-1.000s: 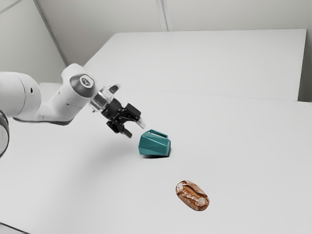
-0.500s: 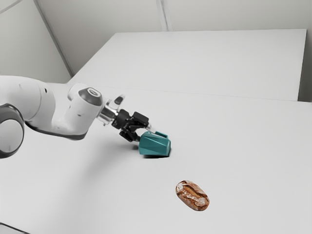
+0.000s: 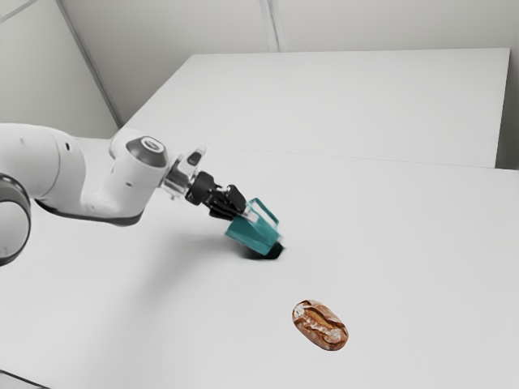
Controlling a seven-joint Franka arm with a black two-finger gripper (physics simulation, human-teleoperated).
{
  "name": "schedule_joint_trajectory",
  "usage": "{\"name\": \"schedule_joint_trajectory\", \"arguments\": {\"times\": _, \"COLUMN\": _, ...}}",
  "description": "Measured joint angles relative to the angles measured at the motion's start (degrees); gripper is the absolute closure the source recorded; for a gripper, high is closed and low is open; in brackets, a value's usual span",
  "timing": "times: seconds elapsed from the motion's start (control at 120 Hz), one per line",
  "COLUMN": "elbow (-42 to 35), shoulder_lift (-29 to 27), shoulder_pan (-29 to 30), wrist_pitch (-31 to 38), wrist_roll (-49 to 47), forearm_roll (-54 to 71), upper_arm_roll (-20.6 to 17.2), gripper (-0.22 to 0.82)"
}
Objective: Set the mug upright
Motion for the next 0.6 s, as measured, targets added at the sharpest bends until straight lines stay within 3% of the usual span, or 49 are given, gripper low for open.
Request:
{"name": "schedule_joint_trajectory", "arguments": {"times": 0.258, "elbow": -0.11, "shoulder_lift": -6.07, "shoulder_pan": -0.16, "wrist_pitch": -1.28, "wrist_roll": 0.76, "forearm_roll": 2.60, "upper_arm_roll": -0.02, "gripper": 0.74}}
{"name": "schedule_joint_trajectory", "arguments": {"times": 0.408, "elbow": 1.18, "shoulder_lift": -10.09, "shoulder_pan": -0.19, "wrist_pitch": -1.90, "wrist_roll": -2.83, "forearm_roll": 16.22, "upper_arm_roll": 0.01, "gripper": 0.74}}
{"name": "schedule_joint_trajectory", "arguments": {"times": 0.6, "elbow": 5.61, "shoulder_lift": -10.87, "shoulder_pan": -0.02, "wrist_pitch": -3.77, "wrist_roll": -9.41, "forearm_roll": 36.11, "upper_arm_roll": 0.04, "gripper": 0.74}}
